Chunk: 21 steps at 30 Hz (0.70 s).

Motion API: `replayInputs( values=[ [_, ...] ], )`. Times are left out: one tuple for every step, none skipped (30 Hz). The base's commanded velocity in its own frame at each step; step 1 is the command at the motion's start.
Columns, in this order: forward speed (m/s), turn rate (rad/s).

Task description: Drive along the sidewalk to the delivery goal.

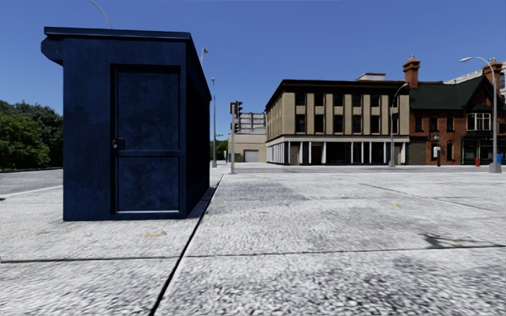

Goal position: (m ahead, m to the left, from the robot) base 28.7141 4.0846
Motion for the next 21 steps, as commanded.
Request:
replayInputs(
  values=[
    [2.00, 0.00],
    [2.00, 0.00],
    [2.00, 0.00],
    [2.00, 0.00],
    [2.00, 0.00],
    [2.00, 0.00],
    [2.00, 0.00],
    [2.00, 0.00],
    [2.00, 0.00],
    [2.00, 0.00],
    [2.00, 0.00],
    [2.00, 0.00],
    [2.00, 0.00],
    [2.00, 0.00],
    [2.00, 0.00],
    [2.00, 0.00],
    [2.00, 0.00],
    [2.00, 0.00],
    [2.00, 0.00],
    [2.00, 0.00],
    [2.00, 0.00]
  ],
)
